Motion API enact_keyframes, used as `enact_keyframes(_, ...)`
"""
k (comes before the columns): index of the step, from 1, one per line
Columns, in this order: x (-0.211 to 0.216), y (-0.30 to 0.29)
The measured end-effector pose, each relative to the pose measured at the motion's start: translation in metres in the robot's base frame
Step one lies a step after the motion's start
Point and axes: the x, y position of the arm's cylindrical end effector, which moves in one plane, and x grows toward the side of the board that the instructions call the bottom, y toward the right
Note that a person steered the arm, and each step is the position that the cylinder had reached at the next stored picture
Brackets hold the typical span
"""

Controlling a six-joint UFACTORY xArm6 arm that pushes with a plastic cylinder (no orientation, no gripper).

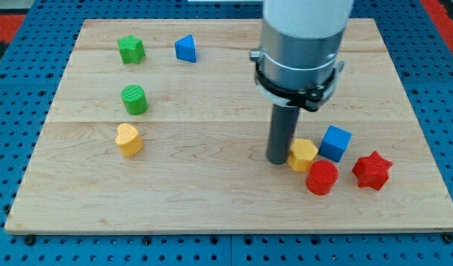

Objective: Move your arm towards yellow heart

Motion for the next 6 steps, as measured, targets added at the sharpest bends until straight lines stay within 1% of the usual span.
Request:
enact_keyframes(1,0.001,0.031)
enact_keyframes(2,-0.011,-0.011)
enact_keyframes(3,-0.012,-0.12)
enact_keyframes(4,0.011,-0.22)
enact_keyframes(5,-0.023,-0.308)
enact_keyframes(6,-0.031,-0.252)
